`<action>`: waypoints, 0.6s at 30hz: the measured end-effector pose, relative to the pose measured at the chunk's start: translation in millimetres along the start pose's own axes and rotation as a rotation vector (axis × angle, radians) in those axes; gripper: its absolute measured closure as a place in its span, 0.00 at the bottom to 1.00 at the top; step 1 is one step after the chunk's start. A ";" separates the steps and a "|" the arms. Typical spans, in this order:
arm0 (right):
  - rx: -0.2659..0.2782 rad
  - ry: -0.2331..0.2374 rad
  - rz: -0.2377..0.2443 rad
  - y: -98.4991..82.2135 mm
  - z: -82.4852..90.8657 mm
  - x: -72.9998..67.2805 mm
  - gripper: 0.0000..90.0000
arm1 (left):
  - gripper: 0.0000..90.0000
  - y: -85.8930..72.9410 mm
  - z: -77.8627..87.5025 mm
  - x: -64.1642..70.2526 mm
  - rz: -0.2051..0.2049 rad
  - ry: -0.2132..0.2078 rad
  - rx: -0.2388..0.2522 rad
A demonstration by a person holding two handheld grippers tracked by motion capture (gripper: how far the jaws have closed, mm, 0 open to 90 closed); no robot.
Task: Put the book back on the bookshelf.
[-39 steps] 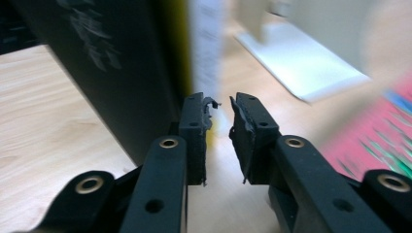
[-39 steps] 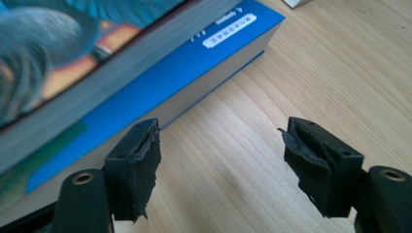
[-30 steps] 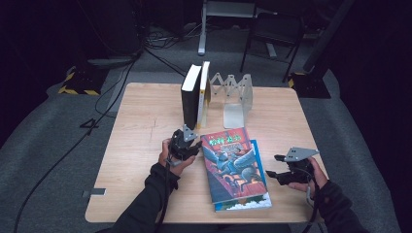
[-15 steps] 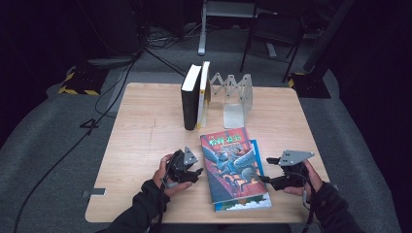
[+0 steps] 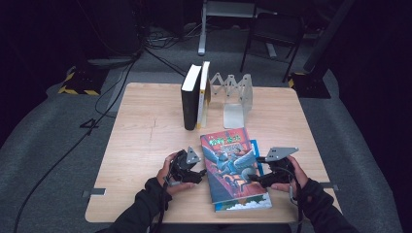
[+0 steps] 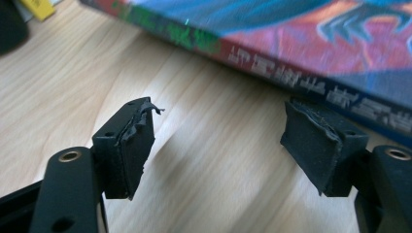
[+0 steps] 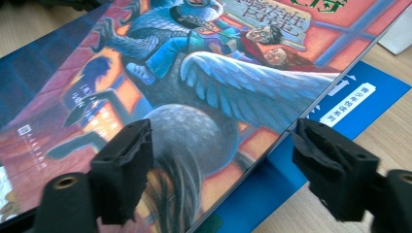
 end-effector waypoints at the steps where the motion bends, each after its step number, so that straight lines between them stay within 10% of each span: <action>1: -0.002 0.006 -0.012 0.1 -1.4 1.2 0.22 | 0.30 0.3 -1.4 -0.4 -0.005 0.002 -0.001; 8: -0.044 0.083 -0.098 3.0 -14.5 8.5 0.11 | 0.28 0.8 -5.3 -10.3 0.010 0.016 0.013; 18: -0.077 0.071 -0.069 10.5 -20.8 8.4 0.07 | 0.32 3.7 -17.0 -34.1 0.097 0.020 0.012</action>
Point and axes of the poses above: each handheld gripper's, and its own axes: z roughly backward along the jaws, y roughly out of its top, x roughly to its right, the point moved 6 cm from there along -z, roughly forward along the jaws, and after that the axes turned 9 degrees about -z, right-handed, at the moved point
